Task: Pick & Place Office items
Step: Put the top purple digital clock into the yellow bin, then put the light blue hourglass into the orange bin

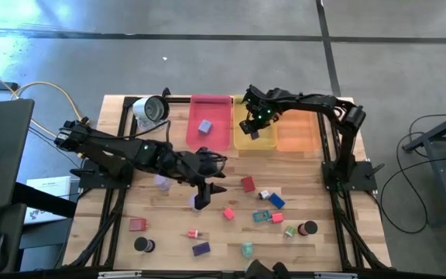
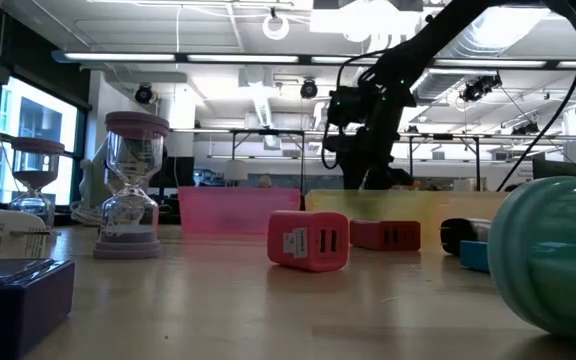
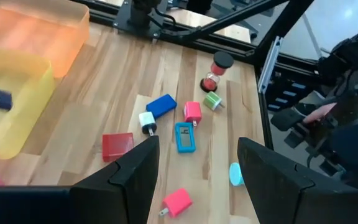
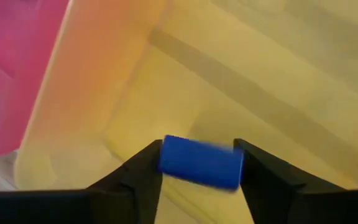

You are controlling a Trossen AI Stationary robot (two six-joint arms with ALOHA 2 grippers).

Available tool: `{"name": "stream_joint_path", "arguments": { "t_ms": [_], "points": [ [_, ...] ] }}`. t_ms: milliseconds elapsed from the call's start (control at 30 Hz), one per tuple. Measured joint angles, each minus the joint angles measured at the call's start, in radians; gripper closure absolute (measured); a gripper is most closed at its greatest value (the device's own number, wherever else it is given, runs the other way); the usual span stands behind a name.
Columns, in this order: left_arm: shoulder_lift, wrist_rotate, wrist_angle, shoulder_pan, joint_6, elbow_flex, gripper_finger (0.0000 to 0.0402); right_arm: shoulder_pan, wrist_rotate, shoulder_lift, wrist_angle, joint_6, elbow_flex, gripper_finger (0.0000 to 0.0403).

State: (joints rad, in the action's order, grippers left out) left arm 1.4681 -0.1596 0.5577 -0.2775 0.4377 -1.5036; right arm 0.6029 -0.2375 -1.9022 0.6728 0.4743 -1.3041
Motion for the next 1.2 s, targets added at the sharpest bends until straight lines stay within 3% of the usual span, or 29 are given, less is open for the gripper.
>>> {"name": "stream_joint_path", "arguments": {
  "t_ms": [333, 500, 733, 900, 1200],
  "points": [
    [0.000, 0.113, 0.004, 0.051, 0.000, 0.000, 0.0190, -0.001, 0.008, 0.023, -0.020, -0.004, 0.000, 0.0144],
    [0.000, 0.116, 0.004, 0.053, 0.000, 0.000, 0.0190, -0.001, 0.076, 0.080, -0.027, -0.010, -0.002, 0.0136],
    [0.000, 0.116, 0.003, 0.053, 0.005, 0.000, 0.0190, -0.003, 0.084, 0.198, -0.043, -0.016, -0.001, 0.0136],
    [0.000, 0.117, 0.003, 0.048, 0.041, 0.000, 0.0190, -0.038, 0.014, 0.352, -0.043, -0.067, -0.001, 0.0138],
    [0.000, 0.115, -0.001, 0.048, 0.159, 0.000, 0.0190, -0.171, -0.211, 0.659, 0.074, -0.113, -0.001, 0.0150]
  ]
}}
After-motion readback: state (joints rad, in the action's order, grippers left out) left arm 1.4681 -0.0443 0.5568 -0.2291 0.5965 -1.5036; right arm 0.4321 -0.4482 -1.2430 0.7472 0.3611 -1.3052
